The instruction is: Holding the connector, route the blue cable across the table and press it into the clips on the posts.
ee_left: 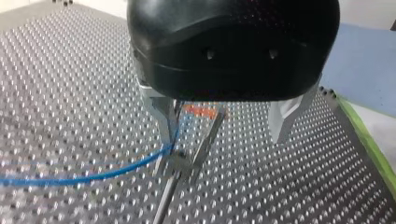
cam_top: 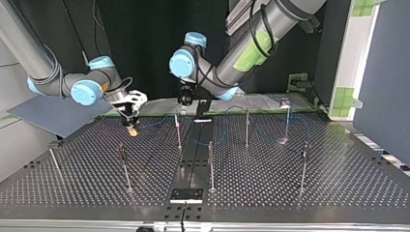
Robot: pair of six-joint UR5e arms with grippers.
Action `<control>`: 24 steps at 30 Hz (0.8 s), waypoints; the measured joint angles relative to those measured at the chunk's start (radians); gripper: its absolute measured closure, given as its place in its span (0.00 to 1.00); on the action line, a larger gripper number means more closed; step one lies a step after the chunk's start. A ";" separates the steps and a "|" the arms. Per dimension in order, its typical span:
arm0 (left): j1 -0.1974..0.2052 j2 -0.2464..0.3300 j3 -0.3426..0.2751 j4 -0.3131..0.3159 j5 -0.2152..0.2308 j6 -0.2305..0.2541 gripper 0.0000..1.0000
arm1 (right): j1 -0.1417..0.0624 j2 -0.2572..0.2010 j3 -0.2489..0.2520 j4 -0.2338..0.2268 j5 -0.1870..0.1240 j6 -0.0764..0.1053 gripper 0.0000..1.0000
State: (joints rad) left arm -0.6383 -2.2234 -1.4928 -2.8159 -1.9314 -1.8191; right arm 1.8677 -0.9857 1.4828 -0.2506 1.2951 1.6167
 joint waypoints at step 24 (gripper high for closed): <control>-0.140 -0.052 0.054 0.166 -0.132 -0.104 0.00 | -0.008 -0.003 0.000 0.035 -0.005 -0.016 1.00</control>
State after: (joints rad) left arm -0.7781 -2.2751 -1.4384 -2.6498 -2.0637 -1.9227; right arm 1.8592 -0.9892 1.4826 -0.2154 1.2903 1.6006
